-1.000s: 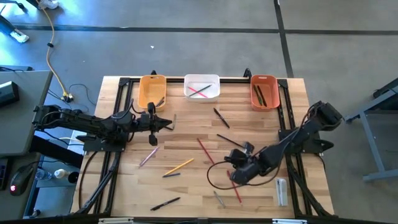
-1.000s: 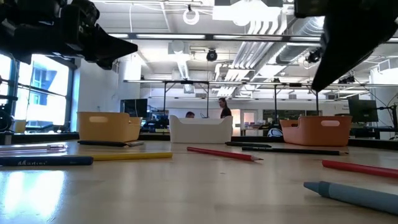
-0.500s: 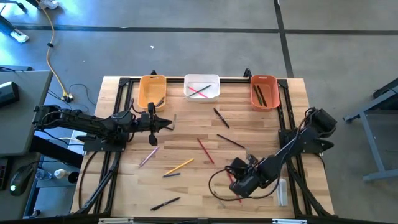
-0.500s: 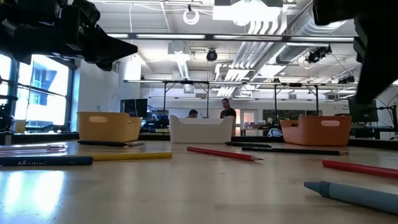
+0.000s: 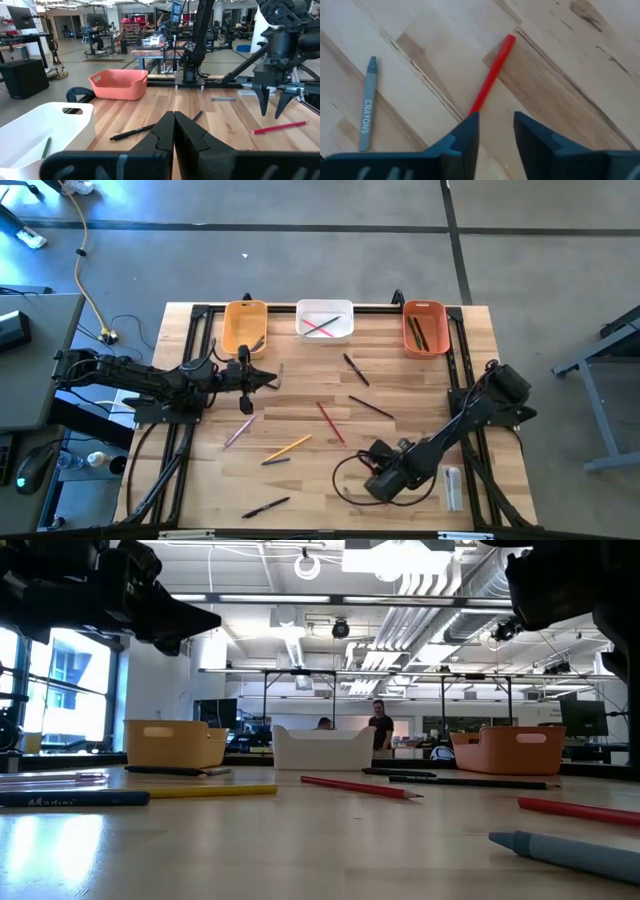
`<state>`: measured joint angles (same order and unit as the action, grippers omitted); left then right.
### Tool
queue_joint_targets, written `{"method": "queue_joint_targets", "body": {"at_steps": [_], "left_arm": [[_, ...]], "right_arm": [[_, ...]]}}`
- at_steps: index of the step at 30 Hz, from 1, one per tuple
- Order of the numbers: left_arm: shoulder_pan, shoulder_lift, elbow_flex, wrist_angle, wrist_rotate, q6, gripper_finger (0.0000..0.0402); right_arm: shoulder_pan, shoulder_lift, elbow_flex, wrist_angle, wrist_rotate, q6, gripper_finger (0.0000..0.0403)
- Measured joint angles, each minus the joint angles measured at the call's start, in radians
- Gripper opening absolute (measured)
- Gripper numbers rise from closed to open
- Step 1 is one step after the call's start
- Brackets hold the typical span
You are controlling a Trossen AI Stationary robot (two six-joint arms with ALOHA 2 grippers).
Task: Sort crayons/erasers/pens/pencils in bins
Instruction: Put the red color pencil into the white bin
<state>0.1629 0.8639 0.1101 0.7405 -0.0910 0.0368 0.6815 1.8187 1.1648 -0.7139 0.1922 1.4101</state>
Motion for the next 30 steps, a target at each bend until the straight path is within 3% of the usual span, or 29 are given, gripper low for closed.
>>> {"method": "queue_joint_targets", "body": {"at_steps": [21,30], "left_arm": [[0.000,0.000,0.000,-0.019,-0.002,-0.008,0.0000],[0.000,0.000,0.000,-0.019,-0.002,-0.009,0.0000]], "right_arm": [[0.000,0.080,0.002,0.040,-0.028,0.004,0.0133],[-0.008,0.080,0.002,-0.093,-0.027,-0.004,0.0085]]}}
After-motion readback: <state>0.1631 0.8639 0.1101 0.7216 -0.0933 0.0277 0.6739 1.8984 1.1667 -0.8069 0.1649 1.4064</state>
